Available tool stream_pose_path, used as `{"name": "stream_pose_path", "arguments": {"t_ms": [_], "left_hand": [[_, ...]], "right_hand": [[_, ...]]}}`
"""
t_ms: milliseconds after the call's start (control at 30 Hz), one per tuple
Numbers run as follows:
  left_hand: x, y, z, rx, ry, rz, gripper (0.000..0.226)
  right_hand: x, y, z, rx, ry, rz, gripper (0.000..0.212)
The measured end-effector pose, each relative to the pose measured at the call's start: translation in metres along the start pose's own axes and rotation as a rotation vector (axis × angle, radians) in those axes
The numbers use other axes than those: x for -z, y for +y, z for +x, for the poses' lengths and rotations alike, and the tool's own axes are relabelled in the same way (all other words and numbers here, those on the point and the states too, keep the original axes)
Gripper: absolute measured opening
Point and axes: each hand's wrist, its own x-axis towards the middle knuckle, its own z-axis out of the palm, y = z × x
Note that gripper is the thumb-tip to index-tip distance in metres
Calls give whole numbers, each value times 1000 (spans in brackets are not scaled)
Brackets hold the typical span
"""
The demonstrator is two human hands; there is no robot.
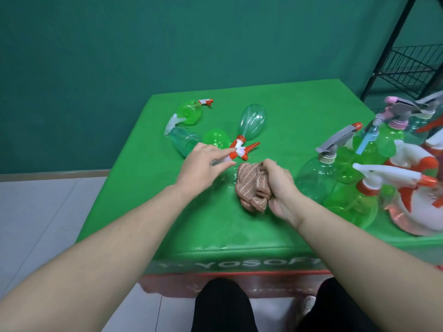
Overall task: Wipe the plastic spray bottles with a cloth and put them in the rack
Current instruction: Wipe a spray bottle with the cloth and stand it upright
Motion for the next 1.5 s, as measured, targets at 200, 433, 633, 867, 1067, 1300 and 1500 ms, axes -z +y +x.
{"name": "stream_pose_path", "arguments": {"t_ms": [200, 433, 633, 867, 1067, 1300, 1500], "left_hand": [[23, 11, -48, 93, 105, -33, 40], [55, 27, -85, 254, 59, -5, 41], [58, 49, -90, 295, -33, -35, 50], [47, 62, -90, 351, -20, -155, 47], [42, 65, -99, 369, -40, -299, 39], [37, 61, -107, 216, -27, -211, 32], [47, 27, -108, 33, -241, 221, 82]], "right_hand": [[3, 5, -42, -78, -189, -48, 24], [-6, 25, -76, -99, -252, -103, 36], [-24, 33, -91, -146, -278, -94, 52], [-39, 29, -99, -124, -398, -24, 59], [-33, 34, -92, -22, -266, -173, 40], [-18, 31, -85, 33, -209, -192, 10], [1, 18, -86, 14, -200, -251, 13]]}}
